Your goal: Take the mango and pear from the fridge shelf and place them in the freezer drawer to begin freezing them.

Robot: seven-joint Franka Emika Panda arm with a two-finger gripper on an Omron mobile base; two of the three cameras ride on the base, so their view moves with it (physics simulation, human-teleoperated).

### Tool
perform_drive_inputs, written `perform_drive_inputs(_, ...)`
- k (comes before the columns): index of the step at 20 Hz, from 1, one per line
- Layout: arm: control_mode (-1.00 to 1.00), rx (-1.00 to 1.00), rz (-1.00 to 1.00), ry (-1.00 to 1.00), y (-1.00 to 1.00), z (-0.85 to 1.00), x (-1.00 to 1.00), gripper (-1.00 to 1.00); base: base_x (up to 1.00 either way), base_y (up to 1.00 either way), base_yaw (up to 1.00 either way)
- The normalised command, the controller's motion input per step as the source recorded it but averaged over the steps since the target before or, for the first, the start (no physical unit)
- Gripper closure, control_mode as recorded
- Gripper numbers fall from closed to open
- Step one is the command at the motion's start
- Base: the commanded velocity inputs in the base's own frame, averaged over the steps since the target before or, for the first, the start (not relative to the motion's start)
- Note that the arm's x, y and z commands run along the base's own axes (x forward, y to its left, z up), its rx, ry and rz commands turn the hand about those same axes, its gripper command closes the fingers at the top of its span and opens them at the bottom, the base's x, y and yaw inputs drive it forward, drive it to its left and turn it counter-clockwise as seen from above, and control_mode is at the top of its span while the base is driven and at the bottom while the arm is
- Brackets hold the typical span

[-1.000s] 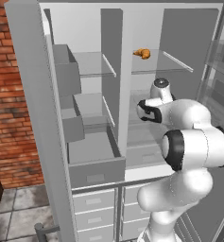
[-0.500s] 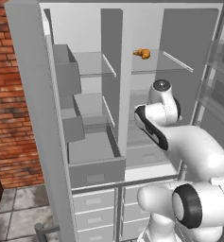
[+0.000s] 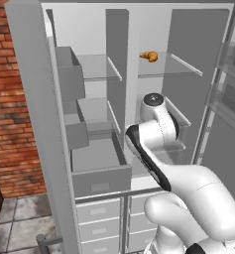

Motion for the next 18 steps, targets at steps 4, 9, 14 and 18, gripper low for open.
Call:
perform_drive_inputs(4,-1.0,0.04,0.09,0.24,0.9,0.0,0.01,1.0,0.0,0.0,0.0)
perform_drive_inputs(9,-1.0,0.04,0.09,0.23,0.77,-0.11,0.14,1.0,0.0,0.0,0.0)
perform_drive_inputs(14,-1.0,0.02,0.09,0.18,0.67,-0.31,0.17,1.0,0.0,0.0,0.0)
perform_drive_inputs(18,-1.0,0.0,0.05,0.14,0.39,-0.62,0.36,1.0,0.0,0.0,0.0)
